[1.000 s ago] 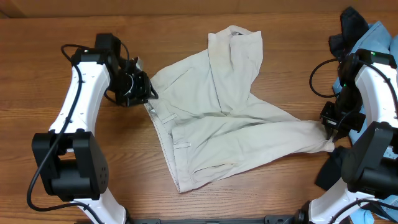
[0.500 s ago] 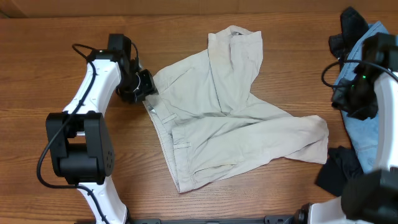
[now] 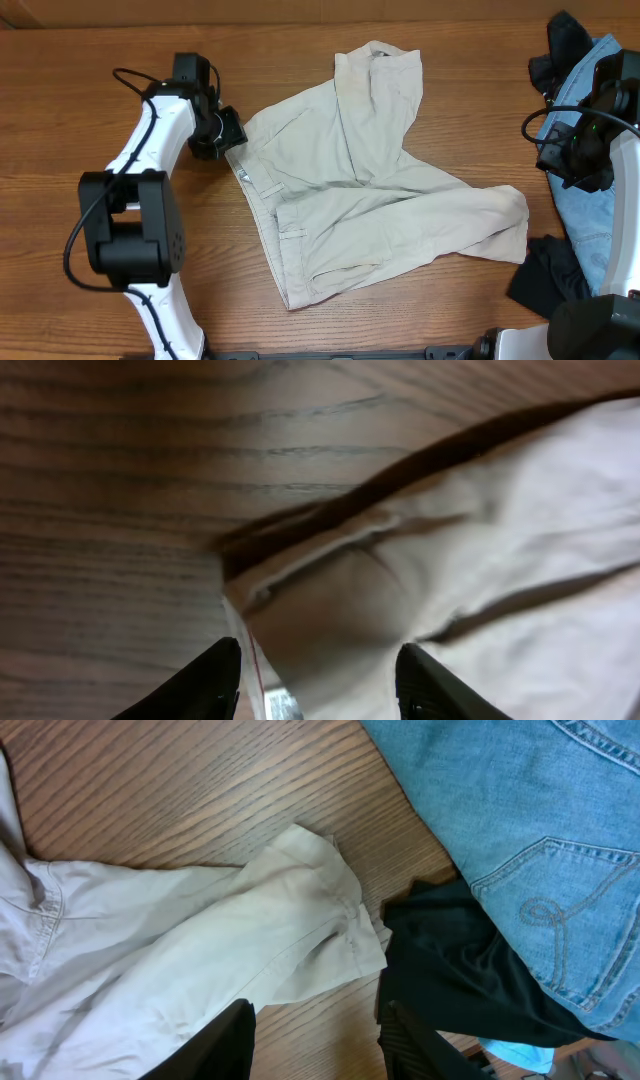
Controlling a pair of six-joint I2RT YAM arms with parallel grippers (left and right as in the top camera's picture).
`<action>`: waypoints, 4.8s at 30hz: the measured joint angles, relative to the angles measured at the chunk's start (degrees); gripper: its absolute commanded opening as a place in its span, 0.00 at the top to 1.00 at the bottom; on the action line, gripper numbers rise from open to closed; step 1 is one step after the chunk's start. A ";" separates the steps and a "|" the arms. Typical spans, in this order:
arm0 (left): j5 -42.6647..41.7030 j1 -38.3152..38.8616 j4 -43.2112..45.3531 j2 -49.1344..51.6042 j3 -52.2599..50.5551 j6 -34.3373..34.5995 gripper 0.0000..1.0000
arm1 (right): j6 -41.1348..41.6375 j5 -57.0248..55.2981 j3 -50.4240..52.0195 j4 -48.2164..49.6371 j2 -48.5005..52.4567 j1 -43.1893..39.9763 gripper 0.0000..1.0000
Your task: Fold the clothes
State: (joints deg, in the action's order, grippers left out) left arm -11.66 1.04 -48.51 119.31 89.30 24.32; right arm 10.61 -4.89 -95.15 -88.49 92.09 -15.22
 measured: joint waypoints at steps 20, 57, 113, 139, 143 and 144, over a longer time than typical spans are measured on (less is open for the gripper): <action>-4.90 -7.69 5.92 4.28 14.73 -2.23 0.92 | -0.15 1.22 0.00 1.53 0.00 0.00 0.60; 7.61 -2.29 -32.28 3.39 10.05 -2.73 0.00 | -7.65 22.32 17.73 23.28 9.46 12.26 0.42; 15.23 -4.37 -31.45 3.39 -1.90 -3.28 0.57 | -7.63 32.26 23.17 38.10 17.38 12.33 0.38; 14.91 -4.37 -30.97 3.39 -1.97 -3.30 0.42 | -15.21 52.78 1.27 27.34 23.52 11.26 0.96; 14.88 -4.37 -30.75 3.39 -1.97 -3.30 0.41 | -16.65 46.75 -10.47 19.15 22.36 11.39 0.96; 14.88 -4.37 -30.73 3.39 -1.97 -3.30 0.41 | -16.90 45.31 -12.20 16.94 21.79 11.50 0.96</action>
State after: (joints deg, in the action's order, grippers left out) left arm 3.22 -3.33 -79.24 122.69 87.33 21.02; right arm -6.28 40.42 -107.35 -71.55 113.89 -3.73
